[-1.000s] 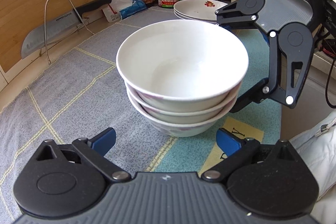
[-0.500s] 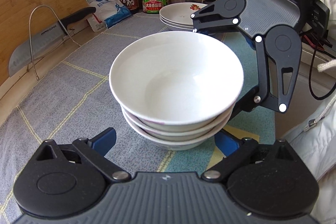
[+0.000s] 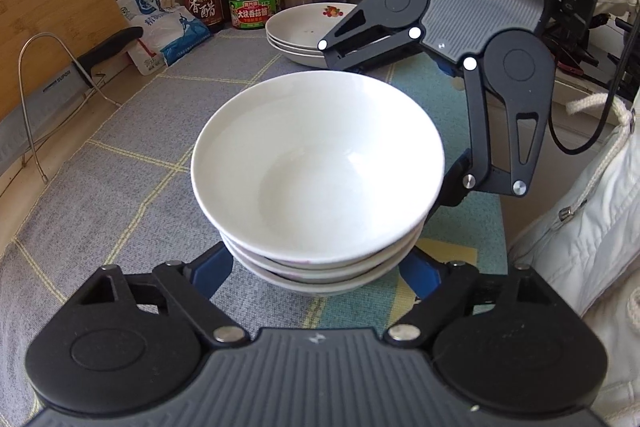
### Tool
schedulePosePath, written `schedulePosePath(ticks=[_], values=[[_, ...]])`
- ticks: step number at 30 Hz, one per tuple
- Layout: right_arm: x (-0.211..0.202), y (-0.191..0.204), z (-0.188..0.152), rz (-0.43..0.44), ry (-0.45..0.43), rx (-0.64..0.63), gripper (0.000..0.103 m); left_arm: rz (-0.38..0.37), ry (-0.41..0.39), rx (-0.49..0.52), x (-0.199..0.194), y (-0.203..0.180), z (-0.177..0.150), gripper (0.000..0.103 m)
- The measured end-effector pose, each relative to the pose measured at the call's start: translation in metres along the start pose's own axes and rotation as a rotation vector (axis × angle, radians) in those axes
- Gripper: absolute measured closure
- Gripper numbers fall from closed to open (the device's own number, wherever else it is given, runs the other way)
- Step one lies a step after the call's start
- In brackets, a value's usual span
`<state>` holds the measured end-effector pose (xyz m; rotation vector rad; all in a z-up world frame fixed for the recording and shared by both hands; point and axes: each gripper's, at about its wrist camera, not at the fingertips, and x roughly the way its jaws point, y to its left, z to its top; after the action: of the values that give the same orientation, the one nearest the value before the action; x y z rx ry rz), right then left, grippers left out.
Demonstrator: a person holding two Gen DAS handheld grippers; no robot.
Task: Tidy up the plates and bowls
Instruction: 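Grasp the stacked bowls with both tools from opposite sides, then carry the bowl stack with both tools over the stacked plates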
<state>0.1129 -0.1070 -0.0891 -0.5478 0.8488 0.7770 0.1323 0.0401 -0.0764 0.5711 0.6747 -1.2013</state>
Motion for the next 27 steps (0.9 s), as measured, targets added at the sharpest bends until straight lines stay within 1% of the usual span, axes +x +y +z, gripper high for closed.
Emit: schedulePosePath(ticks=[2, 4, 15, 19, 27], values=[[-0.0005, -0.0003, 0.0007, 0.02, 0.001, -0.002, 0.022, -0.009, 0.002, 0.005, -0.0001, 0.0005, 0.0003, 0.017], [-0.0004, 0.0005, 0.0018, 0.02, 0.004, -0.01, 0.022, -0.015, 0.003, 0.005, 0.0004, 0.0017, 0.0002, 0.017], [0.0024, -0.0058, 0.0036, 0.051, 0.002, -0.028, 0.02, -0.037, 0.014, 0.014, 0.0022, 0.0064, 0.0025, 0.017], [0.0026, -0.0052, 0.0034, 0.055, 0.0, -0.045, 0.017, -0.041, 0.014, 0.017, 0.0024, 0.0057, 0.0028, 0.017], [0.0045, -0.0074, 0.0054, 0.074, 0.006, -0.041, 0.017, -0.047, 0.011, 0.021, 0.003, 0.0057, 0.0026, 0.017]])
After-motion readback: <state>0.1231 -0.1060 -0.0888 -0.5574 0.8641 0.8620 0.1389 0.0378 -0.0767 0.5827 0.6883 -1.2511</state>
